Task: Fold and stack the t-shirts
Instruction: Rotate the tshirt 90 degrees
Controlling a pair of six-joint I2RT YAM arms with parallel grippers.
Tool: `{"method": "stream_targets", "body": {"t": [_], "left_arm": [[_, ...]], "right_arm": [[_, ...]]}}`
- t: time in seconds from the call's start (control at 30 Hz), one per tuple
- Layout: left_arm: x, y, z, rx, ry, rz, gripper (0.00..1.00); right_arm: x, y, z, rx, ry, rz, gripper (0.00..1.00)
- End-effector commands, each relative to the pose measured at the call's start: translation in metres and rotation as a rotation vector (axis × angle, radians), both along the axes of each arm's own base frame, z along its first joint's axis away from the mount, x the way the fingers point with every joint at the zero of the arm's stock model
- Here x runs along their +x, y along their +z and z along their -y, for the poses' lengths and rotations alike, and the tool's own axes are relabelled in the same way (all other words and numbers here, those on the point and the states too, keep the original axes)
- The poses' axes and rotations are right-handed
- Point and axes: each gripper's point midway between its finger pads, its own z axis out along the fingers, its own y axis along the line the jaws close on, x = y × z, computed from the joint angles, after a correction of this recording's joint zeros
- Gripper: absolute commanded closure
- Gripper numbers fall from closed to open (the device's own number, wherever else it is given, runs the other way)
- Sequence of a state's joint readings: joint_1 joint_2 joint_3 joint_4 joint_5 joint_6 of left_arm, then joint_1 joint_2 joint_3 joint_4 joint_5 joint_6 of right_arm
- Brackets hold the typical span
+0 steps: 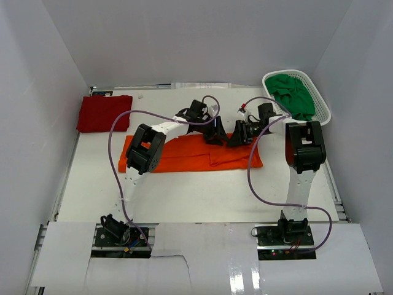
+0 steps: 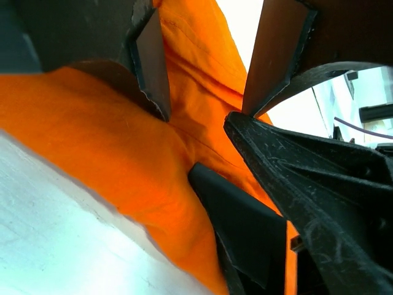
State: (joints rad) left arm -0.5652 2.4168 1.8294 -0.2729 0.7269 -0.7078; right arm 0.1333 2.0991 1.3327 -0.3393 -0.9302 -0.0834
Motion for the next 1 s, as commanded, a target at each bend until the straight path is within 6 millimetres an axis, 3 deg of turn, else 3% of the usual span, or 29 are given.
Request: {"method": "stream_targets", "body": {"t": [0.0,0.27,0.7,0.97], "left_arm": [[0.009,-0.004,-0.01,0.105,0.023,0.057,0.39],[0.016,-0.018,-0.012,0.151,0.027,0.052,0.39],[0.016,-0.036,-0.017,0.193,0.028,0.038,0.39],[0.016,-0.036,-0.019,0.206,0.021,0.04,0.39]], "right_arm": [[-0.003,-0.01,0.007,-0.065,0.008,-0.035,0.44],[-0.05,-0.004,0.015,-0.11,-0.016,-0.114,0.44],[-0.098,0.021,0.015,-0.104,0.01,-0.147,0.45],[-0.143,0.002,0.012,-0.212,0.019,-0.234,0.45]]}}
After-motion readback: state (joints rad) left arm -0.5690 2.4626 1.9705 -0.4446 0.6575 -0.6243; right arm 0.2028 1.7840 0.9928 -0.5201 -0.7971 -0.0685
